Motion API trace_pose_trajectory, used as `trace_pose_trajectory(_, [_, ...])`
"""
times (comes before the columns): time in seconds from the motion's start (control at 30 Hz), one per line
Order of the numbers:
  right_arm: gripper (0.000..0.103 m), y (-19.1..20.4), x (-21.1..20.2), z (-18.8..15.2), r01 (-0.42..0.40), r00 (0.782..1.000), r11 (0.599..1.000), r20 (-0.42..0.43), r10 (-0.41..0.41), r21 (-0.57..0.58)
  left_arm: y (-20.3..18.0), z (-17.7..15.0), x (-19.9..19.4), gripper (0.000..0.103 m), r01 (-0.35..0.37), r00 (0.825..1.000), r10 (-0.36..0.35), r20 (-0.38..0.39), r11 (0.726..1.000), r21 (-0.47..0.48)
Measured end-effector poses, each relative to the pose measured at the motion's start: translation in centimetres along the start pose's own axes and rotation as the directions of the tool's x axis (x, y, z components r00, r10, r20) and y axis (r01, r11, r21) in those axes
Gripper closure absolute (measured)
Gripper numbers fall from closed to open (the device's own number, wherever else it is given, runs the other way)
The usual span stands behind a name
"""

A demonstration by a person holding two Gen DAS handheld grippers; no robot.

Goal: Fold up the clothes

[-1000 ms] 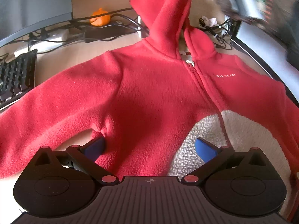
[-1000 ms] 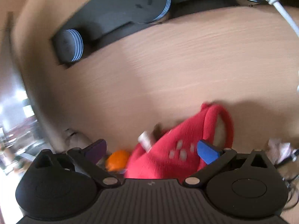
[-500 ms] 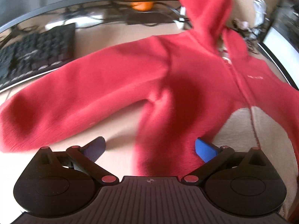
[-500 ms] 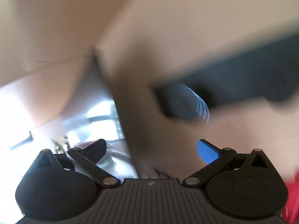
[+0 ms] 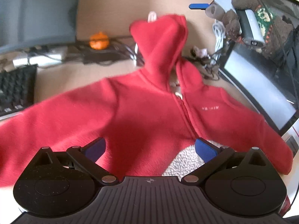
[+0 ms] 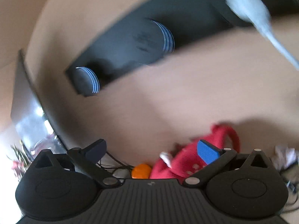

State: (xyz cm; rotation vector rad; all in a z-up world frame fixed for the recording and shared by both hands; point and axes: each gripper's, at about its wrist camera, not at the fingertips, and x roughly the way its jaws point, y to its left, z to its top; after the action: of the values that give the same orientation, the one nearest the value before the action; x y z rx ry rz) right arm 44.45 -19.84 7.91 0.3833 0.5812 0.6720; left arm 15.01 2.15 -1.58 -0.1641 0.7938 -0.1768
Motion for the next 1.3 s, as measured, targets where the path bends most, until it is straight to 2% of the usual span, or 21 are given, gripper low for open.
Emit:
trace_pose_trajectory(0.03, [0.000,-0.7,0.6,-0.1,0.005,1.000,1.000,-0.012,-0.005,0.024,0.1,-0.1,0.6,0.000,-0.003,1.000,0.003,-0.011,1.000,-0.007])
trace_pose_trajectory(0.17, [0.000,-1.9,3.1,-1.3,0.142,0.990,0.989,-0.021,-0.141,0.044,0.2,-0.3,1.6,0.000,0.008,1.000,-0.008,-0.028,1.000,-0.011])
trace_pose_trajectory(0.23, [0.000,-2.6,4.7,-1.7,0.179,0.984,0.981,-0.029,-0.178,0.069,0.4,-0.4,1.7,0.000,0.016,0.999,-0.016,-0.032,1.000,-0.008])
trace_pose_trajectory(0.3, [0.000,-3.8,6.3,-1.9,0.156,0.987,0.980,-0.043,-0.152,0.122,0.6,-0.6,1.7,0.000,0.024,0.999,-0.025,-0.034,1.000,-0.008])
trace_pose_trajectory(0.37, [0.000,-5.1,7.7,-2.0,0.038,0.997,0.979,-0.071,-0.025,0.199,0.7,-0.6,1.3,0.000,0.037,0.999,-0.038,-0.026,0.999,-0.017])
trace_pose_trajectory(0.4, [0.000,-4.8,7.6,-2.0,-0.084,0.993,0.967,-0.059,0.101,0.241,0.8,-0.5,1.0,0.000,0.055,0.998,-0.056,-0.015,0.998,-0.028])
trace_pose_trajectory(0.43, [0.000,-4.6,7.5,-2.0,-0.204,0.974,0.938,-0.042,0.224,0.280,0.8,-0.4,0.9,0.000,0.073,0.997,-0.073,-0.002,0.997,-0.034])
trace_pose_trajectory(0.47, [0.000,-4.3,7.4,-2.0,-0.316,0.941,0.896,-0.020,0.339,0.311,0.9,-0.3,0.8,0.000,0.089,0.996,-0.089,0.010,0.995,-0.040])
trace_pose_trajectory(0.5, [0.000,-3.1,6.9,-1.8,-0.391,0.913,0.871,0.004,0.408,0.297,1.0,-0.2,0.7,0.000,0.102,0.995,-0.101,0.019,0.994,-0.045])
trace_pose_trajectory(0.53, [0.000,-1.6,6.3,-1.5,-0.432,0.896,0.862,0.013,0.444,0.265,1.1,-0.1,0.7,0.000,0.115,0.993,-0.114,0.028,0.992,-0.051])
trace_pose_trajectory(0.67, [0.000,5.3,4.3,0.0,-0.496,0.869,0.868,0.016,0.495,0.041,1.1,0.2,0.3,0.000,0.101,0.993,-0.096,0.074,0.992,-0.069])
trace_pose_trajectory(0.73, [0.000,7.9,2.6,0.5,-0.561,0.824,0.826,0.057,0.563,-0.054,1.0,0.2,-0.5,0.000,0.079,0.992,-0.074,0.101,0.995,-0.053])
trace_pose_trajectory(0.83, [0.000,9.7,1.0,1.4,-0.655,0.732,0.743,0.128,0.669,-0.136,0.7,0.3,-1.7,0.000,0.048,0.991,-0.044,0.129,0.999,-0.024])
trace_pose_trajectory(0.87, [0.000,9.9,0.9,1.6,-0.657,0.725,0.736,0.134,0.676,-0.161,0.7,0.3,-2.0,0.000,0.037,0.991,-0.034,0.130,0.999,-0.022])
trace_pose_trajectory(0.9, [0.000,10.0,1.2,1.7,-0.632,0.742,0.753,0.135,0.656,-0.184,0.7,0.3,-2.2,0.000,0.027,0.991,-0.024,0.131,0.999,-0.020])
trace_pose_trajectory(1.0, [0.000,9.3,3.8,1.3,-0.447,0.883,0.880,0.077,0.463,-0.162,0.8,0.2,-2.6,0.000,0.000,0.993,0.003,0.116,1.000,-0.025])
trace_pose_trajectory(1.07, [0.000,8.2,6.1,0.1,-0.255,0.967,0.958,-0.036,0.252,-0.133,1.1,-0.1,-2.6,0.000,-0.027,0.994,0.030,0.103,0.999,-0.032])
trace_pose_trajectory(1.1, [0.000,7.6,7.2,-0.6,-0.153,0.985,0.981,-0.102,0.141,-0.120,1.4,-0.2,-2.7,0.000,-0.039,0.994,0.043,0.101,0.998,-0.040])
trace_pose_trajectory(1.13, [0.000,6.8,7.6,-1.4,-0.102,0.986,0.990,-0.144,0.088,-0.094,1.8,-0.2,-2.9,0.000,-0.045,0.994,0.050,0.101,0.998,-0.050])
trace_pose_trajectory(1.2, [0.000,5.2,6.7,-3.0,-0.059,0.987,0.997,-0.150,0.052,-0.047,2.5,-0.4,-3.2,0.000,-0.053,0.993,0.059,0.100,0.996,-0.067])
trace_pose_trajectory(1.3, [0.000,4.0,3.4,-5.5,-0.005,0.992,0.999,-0.130,-0.002,-0.052,3.3,-0.4,-3.6,0.000,-0.017,0.996,0.022,0.091,0.998,-0.058])
